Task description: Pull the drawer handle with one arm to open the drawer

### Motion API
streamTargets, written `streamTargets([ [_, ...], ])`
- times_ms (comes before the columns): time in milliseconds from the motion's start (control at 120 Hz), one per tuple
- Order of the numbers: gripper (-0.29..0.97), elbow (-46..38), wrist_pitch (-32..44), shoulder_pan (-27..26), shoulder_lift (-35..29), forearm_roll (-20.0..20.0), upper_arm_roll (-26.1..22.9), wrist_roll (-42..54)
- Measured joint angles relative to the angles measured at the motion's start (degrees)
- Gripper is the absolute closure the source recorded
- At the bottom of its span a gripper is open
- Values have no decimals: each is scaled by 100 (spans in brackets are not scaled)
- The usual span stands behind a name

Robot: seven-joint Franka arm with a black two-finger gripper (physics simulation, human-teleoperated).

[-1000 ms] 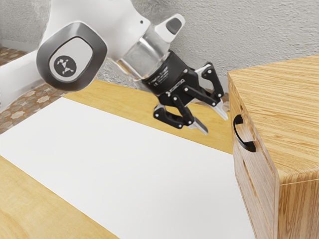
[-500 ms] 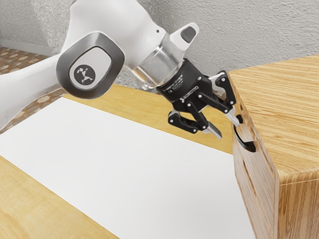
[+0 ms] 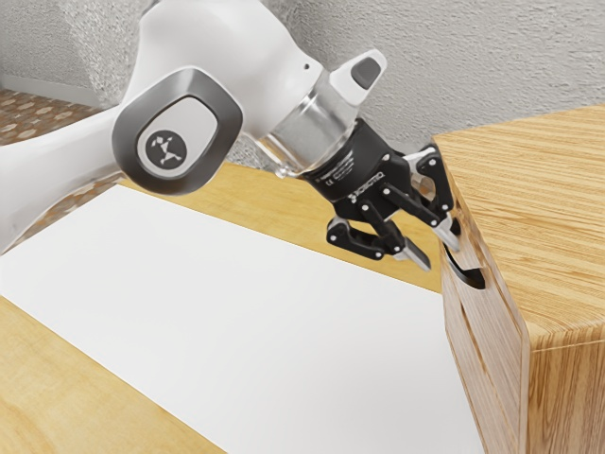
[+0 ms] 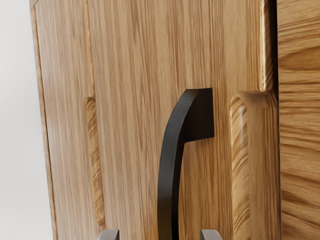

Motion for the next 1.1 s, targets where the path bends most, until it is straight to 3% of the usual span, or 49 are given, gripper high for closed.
streamTargets([
  [1100,65,-139,3,82,3,2,114,38],
])
